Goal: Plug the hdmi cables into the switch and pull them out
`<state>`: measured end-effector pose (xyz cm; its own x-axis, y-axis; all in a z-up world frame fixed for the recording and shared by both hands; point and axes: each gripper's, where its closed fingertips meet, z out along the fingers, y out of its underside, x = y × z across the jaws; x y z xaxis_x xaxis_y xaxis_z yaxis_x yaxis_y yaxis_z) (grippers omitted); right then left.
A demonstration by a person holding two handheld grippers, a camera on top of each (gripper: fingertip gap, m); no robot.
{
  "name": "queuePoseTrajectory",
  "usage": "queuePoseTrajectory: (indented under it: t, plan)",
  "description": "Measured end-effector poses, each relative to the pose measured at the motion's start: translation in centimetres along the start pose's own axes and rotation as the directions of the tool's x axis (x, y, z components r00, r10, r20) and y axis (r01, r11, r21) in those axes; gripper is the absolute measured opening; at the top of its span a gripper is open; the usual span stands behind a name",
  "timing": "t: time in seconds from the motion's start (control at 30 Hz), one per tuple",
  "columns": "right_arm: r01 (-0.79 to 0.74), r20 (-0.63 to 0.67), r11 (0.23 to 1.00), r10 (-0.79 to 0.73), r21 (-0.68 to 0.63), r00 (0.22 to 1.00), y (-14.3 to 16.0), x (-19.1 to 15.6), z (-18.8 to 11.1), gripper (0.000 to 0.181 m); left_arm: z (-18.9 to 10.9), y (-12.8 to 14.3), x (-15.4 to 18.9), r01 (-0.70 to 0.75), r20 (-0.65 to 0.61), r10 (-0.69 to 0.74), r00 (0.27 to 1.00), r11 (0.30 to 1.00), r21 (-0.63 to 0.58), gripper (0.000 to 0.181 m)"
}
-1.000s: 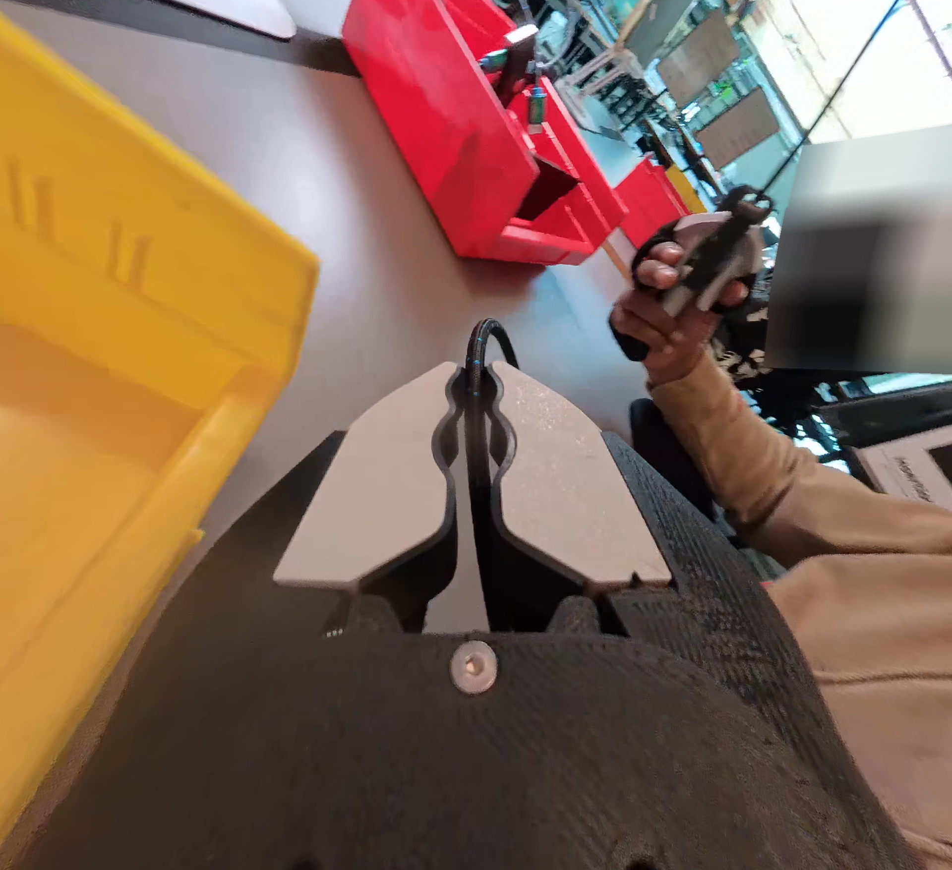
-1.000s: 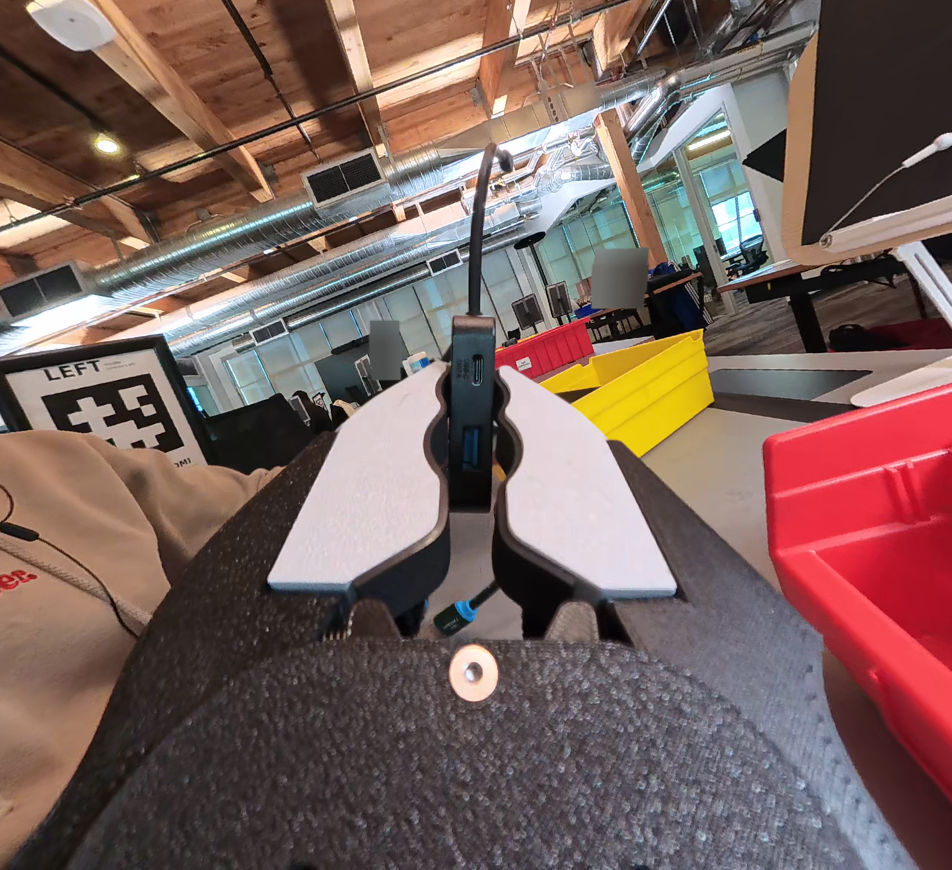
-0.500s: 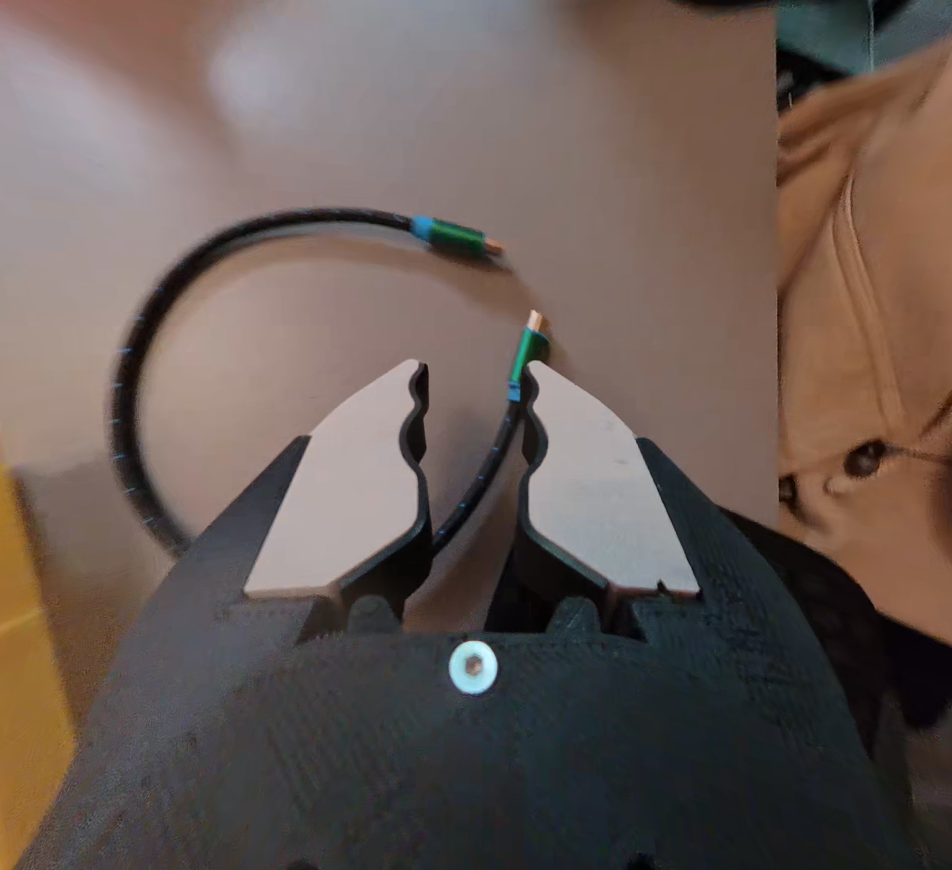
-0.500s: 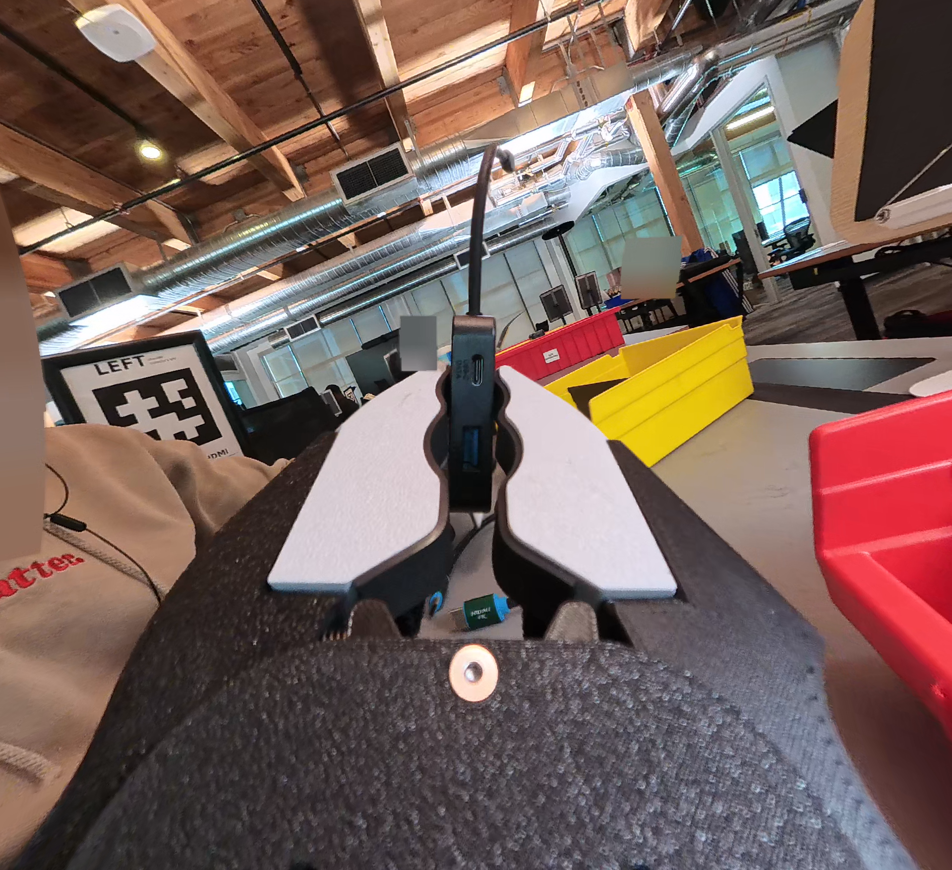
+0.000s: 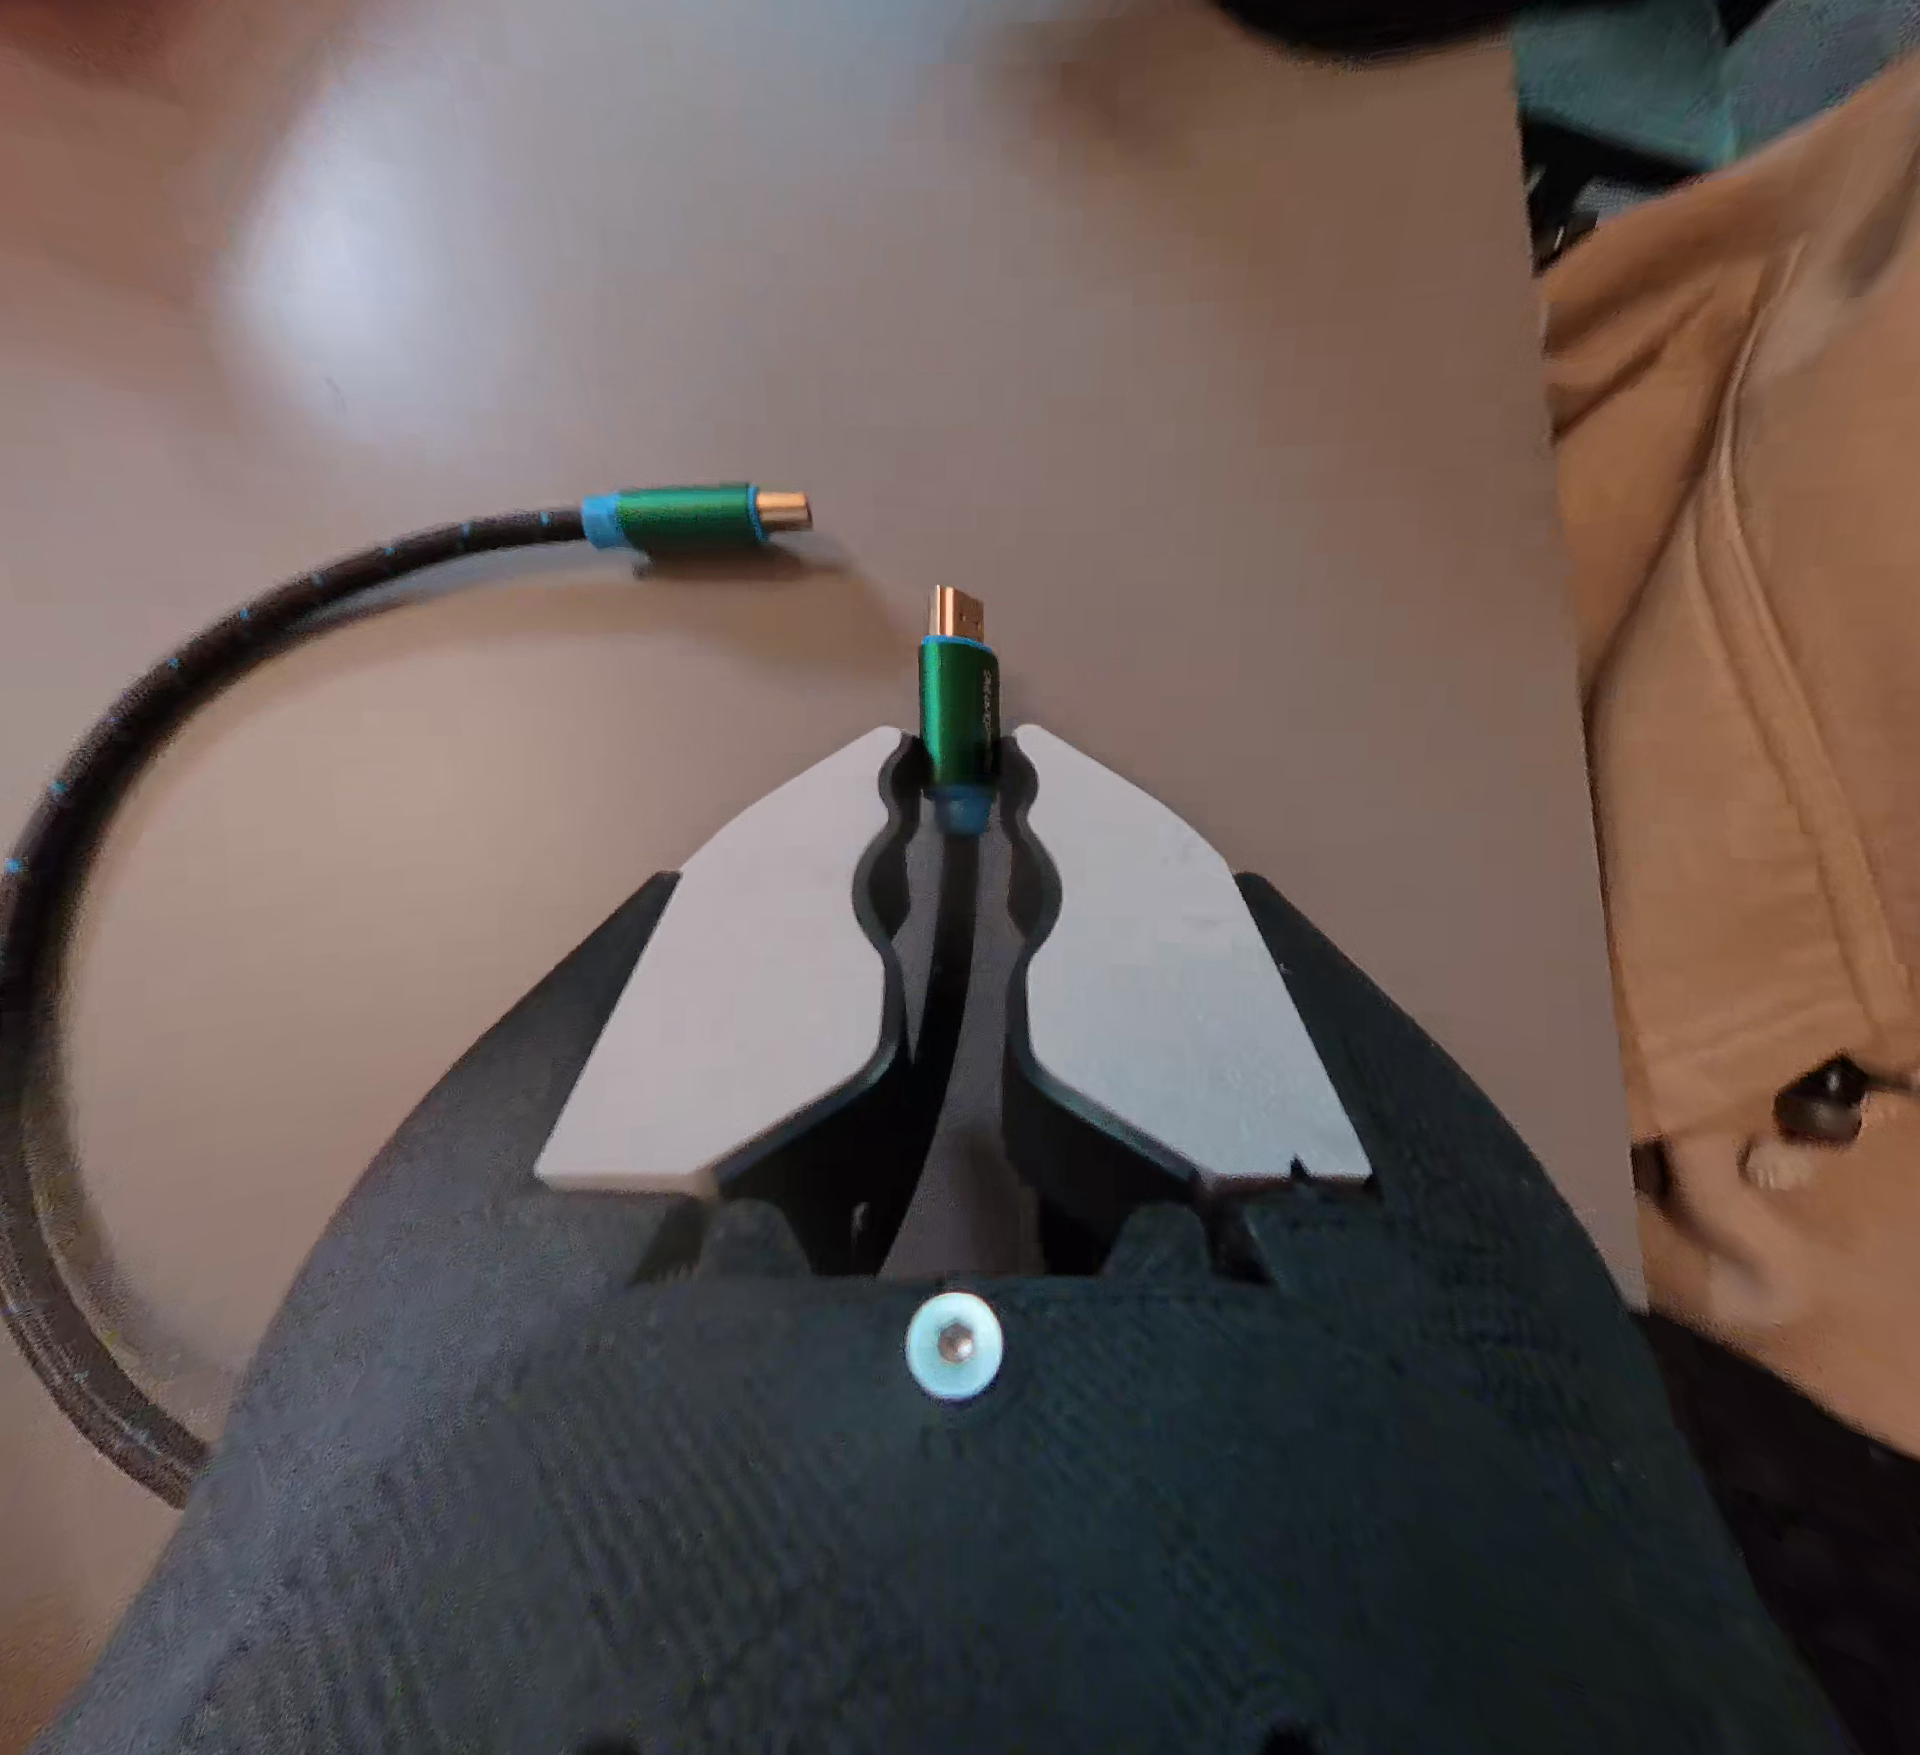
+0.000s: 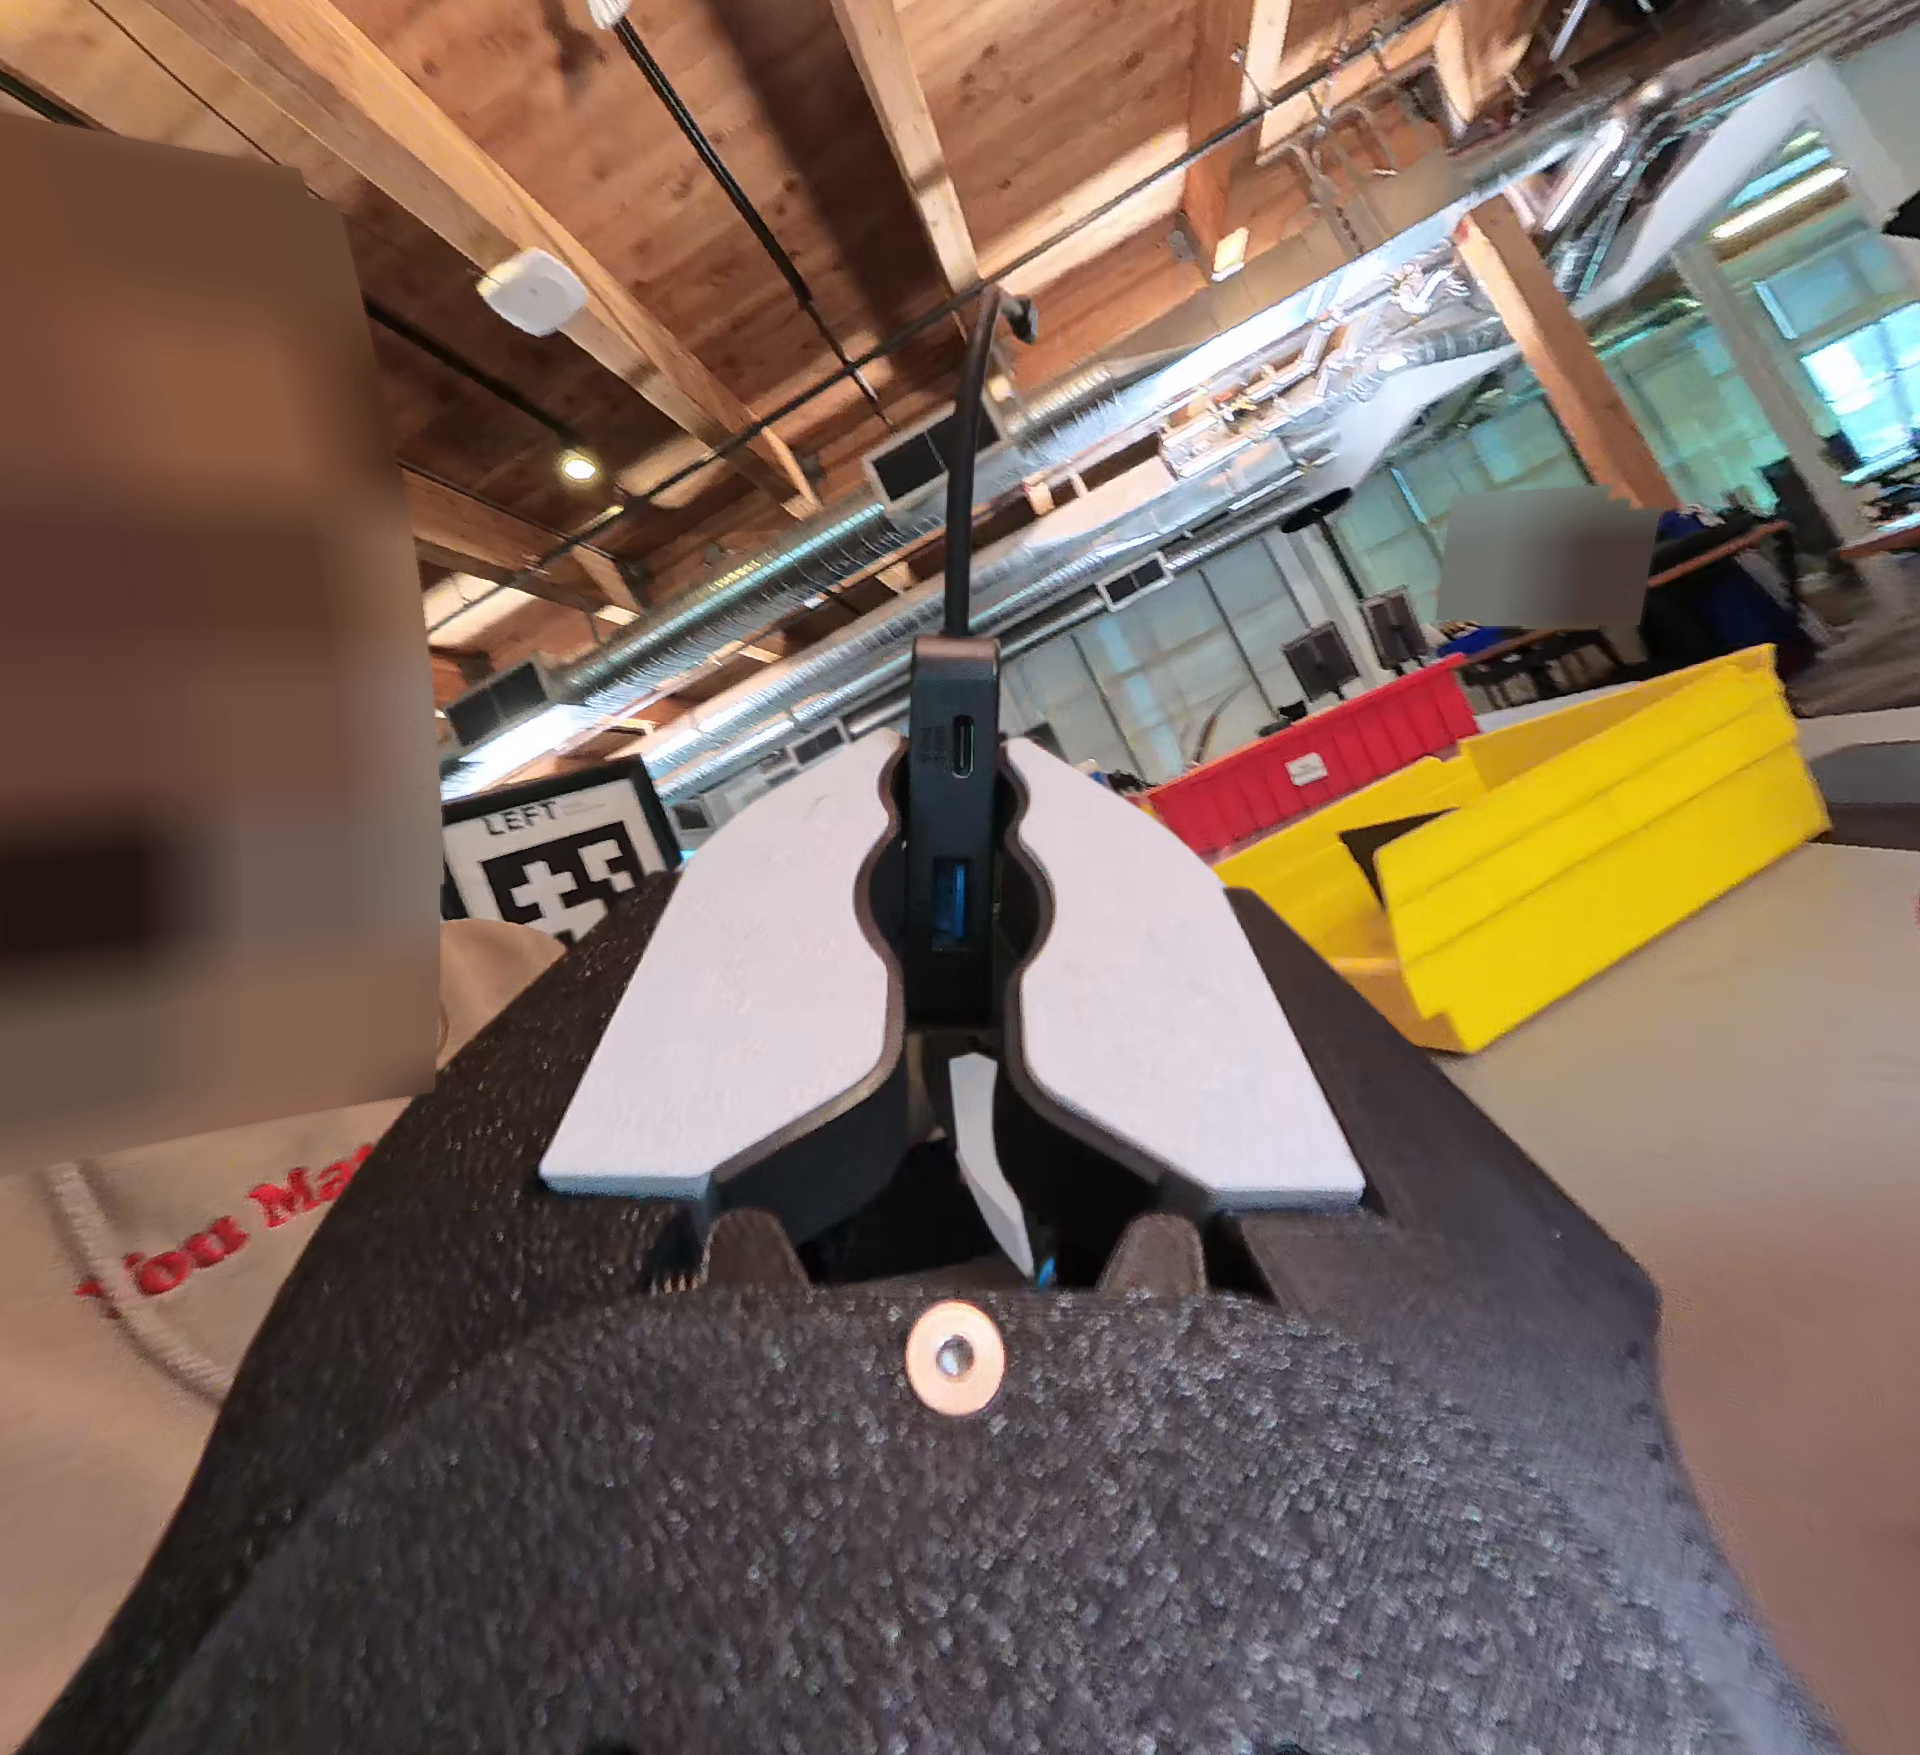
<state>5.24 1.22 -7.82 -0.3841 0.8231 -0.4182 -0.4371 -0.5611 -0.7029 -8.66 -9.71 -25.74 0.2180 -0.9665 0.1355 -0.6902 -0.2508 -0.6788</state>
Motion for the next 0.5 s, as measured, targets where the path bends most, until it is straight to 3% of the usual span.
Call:
queuePoseTrajectory:
  t: [0.03, 0.23, 0.5]
  plan:
    - [-0.009, 0.021, 1.000, 0.009, 0.005, 1.000, -0.1, -0.3, 0.0, 0.013, 0.0, -1.0, 0.0, 0.001, 0.004, -0.001, 1.000, 0.999, 0.037, 0.015]
    - [-0.029, 0.065, 1.000, 0.029, -0.005, 0.997, 0.2, -0.9, 0.2, 0.013, -0.5, -5.6, 0.5, -0.043, 0.014, 0.042, 0.999, 0.985, 0.169, 0.015]
    - [-0.031, 0.062, 0.999, 0.032, -0.012, 0.998, 0.4, -0.8, 0.2, 0.014, -2.6, -7.0, 1.0, -0.116, 0.085, 0.100, 0.991, 0.971, 0.207, 0.015]
